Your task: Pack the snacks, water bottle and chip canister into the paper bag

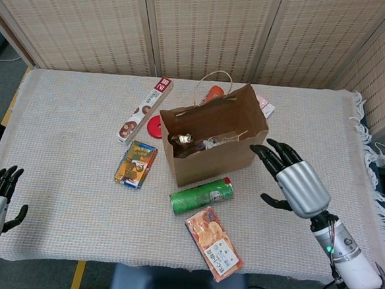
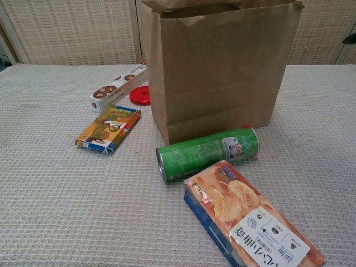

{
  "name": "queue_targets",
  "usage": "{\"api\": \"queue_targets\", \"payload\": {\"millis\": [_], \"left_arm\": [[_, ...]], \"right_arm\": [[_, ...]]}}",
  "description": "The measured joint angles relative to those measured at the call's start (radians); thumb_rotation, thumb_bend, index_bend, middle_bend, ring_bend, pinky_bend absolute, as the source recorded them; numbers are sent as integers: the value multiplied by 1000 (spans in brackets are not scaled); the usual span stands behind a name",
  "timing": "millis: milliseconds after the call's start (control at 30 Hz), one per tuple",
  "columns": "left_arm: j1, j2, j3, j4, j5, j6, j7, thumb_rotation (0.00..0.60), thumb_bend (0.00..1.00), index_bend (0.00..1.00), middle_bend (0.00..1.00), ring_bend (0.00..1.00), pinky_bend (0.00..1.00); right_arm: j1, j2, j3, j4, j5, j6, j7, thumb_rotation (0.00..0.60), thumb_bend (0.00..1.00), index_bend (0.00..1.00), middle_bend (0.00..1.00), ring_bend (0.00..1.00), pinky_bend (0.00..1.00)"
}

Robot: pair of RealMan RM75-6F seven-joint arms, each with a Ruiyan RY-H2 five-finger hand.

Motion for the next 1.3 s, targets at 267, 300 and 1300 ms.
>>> {"api": "queue_targets", "payload": {"millis": [267,300,1300], "left_arm": [[-1,3,0,-2,-1,-3,-5,600,384,1,0,0,0],[-1,3,0,-2,-1,-4,-7,600,384,1,0,0,0],[-3,10,3,3,5,-10,-35,600,382,0,0,0,0]], "right_arm": [[76,-46,-87,134,-236,-128,-8,600,0,0,62,0,0],[100,-62,-96,144,-262,-167,-28,600,0,0,59,0,0],[427,-326,-274,374,-551,-378,-271,600,0,0,0,0,0]]}}
